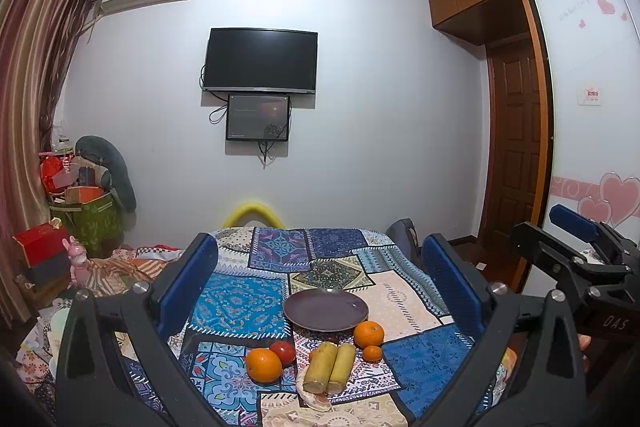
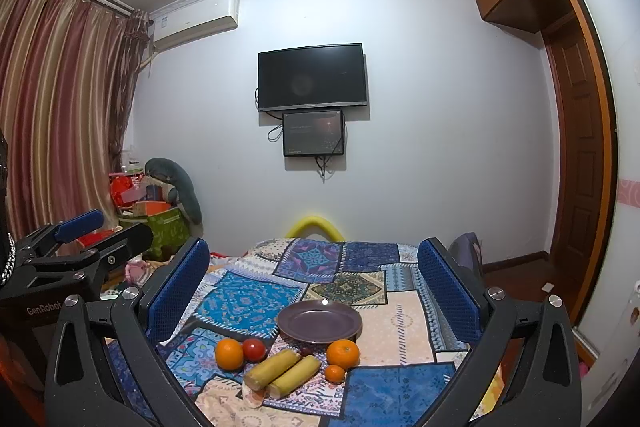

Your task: Organize fruits

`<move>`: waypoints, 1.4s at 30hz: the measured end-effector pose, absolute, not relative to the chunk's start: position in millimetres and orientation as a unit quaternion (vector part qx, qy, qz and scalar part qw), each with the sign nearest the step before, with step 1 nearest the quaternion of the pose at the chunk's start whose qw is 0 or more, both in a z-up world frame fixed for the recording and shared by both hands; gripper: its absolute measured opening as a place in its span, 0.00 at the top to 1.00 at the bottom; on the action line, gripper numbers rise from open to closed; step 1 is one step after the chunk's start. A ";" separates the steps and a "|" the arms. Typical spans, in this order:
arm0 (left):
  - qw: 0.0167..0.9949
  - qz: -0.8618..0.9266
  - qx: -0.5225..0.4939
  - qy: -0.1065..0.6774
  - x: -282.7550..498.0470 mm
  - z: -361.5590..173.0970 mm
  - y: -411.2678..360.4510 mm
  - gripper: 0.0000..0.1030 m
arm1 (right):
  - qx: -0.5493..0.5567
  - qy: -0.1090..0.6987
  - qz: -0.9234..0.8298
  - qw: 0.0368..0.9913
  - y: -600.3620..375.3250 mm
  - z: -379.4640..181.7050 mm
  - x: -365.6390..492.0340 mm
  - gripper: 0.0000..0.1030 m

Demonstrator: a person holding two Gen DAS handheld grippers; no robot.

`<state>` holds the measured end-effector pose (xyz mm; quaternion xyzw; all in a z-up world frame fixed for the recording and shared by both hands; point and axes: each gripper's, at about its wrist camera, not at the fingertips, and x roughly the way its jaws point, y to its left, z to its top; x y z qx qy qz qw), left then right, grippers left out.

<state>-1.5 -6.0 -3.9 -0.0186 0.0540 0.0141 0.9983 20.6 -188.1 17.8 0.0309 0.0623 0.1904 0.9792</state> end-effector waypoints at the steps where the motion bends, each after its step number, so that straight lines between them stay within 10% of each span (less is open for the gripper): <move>1: 0.998 0.015 -0.018 0.054 -1.4 -4.0 -6.1 0.00 | 0.031 0.062 0.190 0.979 -188.1 17.4 20.3 0.00; 42: 0.998 0.018 -0.019 0.051 1.3 -6.5 -4.1 0.00 | 0.035 0.065 0.191 0.979 -189.7 18.1 20.9 0.00</move>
